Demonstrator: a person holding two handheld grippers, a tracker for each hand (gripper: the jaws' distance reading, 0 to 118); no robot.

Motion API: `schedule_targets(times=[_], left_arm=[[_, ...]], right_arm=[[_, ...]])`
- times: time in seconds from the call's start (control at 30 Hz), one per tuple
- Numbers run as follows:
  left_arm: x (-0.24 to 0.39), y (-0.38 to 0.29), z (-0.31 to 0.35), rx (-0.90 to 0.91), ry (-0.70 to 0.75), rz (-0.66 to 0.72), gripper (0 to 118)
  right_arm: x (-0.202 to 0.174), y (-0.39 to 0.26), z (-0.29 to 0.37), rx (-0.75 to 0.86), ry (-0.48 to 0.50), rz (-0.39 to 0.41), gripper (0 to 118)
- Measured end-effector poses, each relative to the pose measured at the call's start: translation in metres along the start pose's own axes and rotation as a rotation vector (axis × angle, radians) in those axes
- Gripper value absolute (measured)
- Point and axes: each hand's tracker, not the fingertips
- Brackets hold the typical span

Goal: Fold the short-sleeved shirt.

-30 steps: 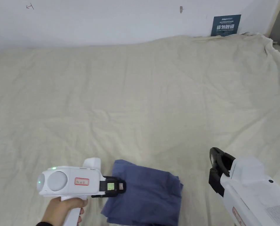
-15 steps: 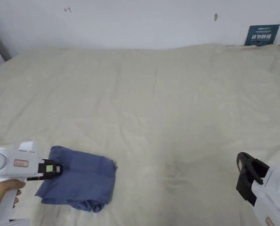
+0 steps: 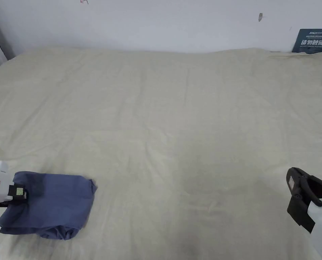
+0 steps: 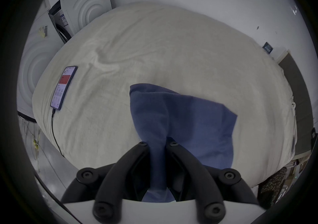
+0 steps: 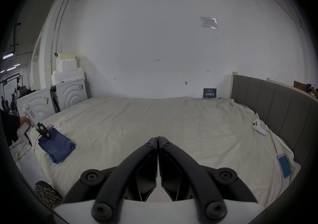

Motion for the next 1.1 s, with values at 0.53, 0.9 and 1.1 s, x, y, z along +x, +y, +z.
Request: schedule_targets(times=[0.53, 0.9, 1.1], left_arm=[[0.022, -0.027, 0.063, 0.314, 0.106, 0.083, 113], [0.113, -0.074, 0.190, 0.834, 0.091, 0.003, 117], [0.172, -0.095, 0.235, 1.013, 0.076, -0.035, 117]], right_arm=[[-0.015, 0.035, -0.017, -0.010, -0.038, -0.036, 0], [-0.010, 0.060, -0.006, 0.086, -0.088, 0.009, 0], [-0.012, 0.098, 0.021, 0.156, -0.107, 0.036, 0]])
